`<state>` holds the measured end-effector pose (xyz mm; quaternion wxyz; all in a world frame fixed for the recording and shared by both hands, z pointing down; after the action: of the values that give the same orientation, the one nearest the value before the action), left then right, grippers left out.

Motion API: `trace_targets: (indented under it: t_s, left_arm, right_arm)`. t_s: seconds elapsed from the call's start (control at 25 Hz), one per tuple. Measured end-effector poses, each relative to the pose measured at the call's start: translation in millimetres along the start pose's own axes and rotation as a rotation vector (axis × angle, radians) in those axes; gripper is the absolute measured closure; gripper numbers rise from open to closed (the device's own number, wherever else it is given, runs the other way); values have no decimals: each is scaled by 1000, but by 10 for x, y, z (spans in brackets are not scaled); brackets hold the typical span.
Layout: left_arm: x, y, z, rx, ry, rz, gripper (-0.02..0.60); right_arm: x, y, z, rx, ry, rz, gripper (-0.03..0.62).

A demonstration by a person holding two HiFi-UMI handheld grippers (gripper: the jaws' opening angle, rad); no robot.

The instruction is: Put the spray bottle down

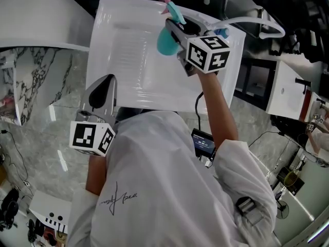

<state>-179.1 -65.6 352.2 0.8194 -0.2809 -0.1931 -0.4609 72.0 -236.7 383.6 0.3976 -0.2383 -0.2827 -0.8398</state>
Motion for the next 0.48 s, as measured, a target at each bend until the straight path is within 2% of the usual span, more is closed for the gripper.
trace_targets:
  t_s: [0.48]
  left_arm:
    - [3, -12, 54, -8, -16, -14, 528]
  right_arm:
    - [124, 108, -88, 5, 24, 18, 459]
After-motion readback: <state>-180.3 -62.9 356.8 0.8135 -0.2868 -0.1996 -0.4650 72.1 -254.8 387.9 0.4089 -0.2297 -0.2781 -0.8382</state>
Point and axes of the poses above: the fingertips, and each gripper's own axes: x forward along the fingers, y to its right, z out of its underside, the point moved 7 cm from there along -x, backward along the fingers, and after that the axes turned 13 degrees about -y, right-handed, at the moved point
